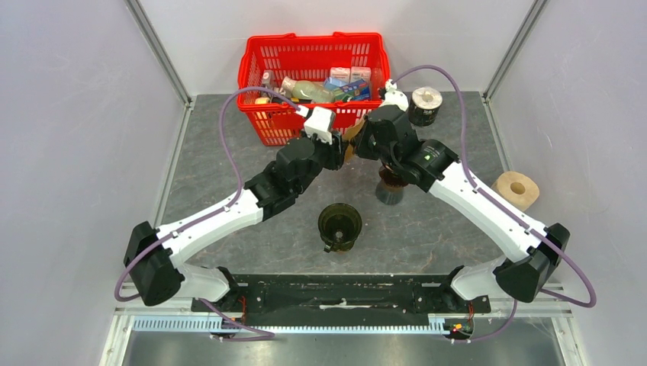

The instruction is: Place the coffee filter in the dripper

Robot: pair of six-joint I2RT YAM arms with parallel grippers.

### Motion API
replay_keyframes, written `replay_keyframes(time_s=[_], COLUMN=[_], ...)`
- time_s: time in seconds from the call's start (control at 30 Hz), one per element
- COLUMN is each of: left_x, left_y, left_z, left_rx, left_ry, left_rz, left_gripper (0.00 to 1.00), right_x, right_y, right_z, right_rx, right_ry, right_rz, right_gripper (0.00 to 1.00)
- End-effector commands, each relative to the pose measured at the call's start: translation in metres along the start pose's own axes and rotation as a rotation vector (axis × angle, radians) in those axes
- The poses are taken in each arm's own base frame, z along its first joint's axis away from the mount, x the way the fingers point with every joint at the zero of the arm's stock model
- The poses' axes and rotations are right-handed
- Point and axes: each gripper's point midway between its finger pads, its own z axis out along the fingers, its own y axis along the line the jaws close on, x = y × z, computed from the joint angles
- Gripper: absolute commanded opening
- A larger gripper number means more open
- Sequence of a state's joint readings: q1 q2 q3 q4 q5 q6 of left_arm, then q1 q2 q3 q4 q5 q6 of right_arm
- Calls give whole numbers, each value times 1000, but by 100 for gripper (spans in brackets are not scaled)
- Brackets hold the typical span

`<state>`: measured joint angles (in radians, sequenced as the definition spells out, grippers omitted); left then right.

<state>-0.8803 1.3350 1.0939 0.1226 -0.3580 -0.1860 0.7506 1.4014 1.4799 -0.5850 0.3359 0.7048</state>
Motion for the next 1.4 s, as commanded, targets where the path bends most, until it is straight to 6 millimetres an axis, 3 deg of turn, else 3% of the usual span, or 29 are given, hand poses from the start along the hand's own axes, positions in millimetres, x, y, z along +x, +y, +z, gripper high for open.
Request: replay_keyframes(time_s=[0.0,0.27,0.5,0.87,0.9,0.97,1.07,1.23,1.37], left_x=[-28,-31,-30,-26,-25,-23,-11,-11,-30], left_y=[-13,5,27,46,43,28,-2,-33,-48], left_z=[5,2,-5,-16,-16,-15,-20,-47,-82], left_rx=[26,-70,-191,-294,-276,-185,14,243,384], left_ry=[-68,-77,-78,-59,-49,-25,39,42,-7], left_rz=[-39,-17,-57,-67,-64,-52,6,1,-19], left_gripper=[45,17,4,3,5,19,45,80,85], right_x=[-20,-16,-7,-1,-1,3,9,13,16], right_y=[19,-4,-19,-32,-30,-20,-1,5,-1], right_z=[-17,-22,-24,-24,-24,-25,-27,-36,-48], right_rx=[-93,-9,46,98,88,25,-76,-107,-97], right_ry=[-60,-43,-3,14,17,40,80,120,152], right_rz=[3,-111,-171,-194,-196,-205,-208,-197,-205], right_gripper=[0,0,0,0,0,0,0,0,0])
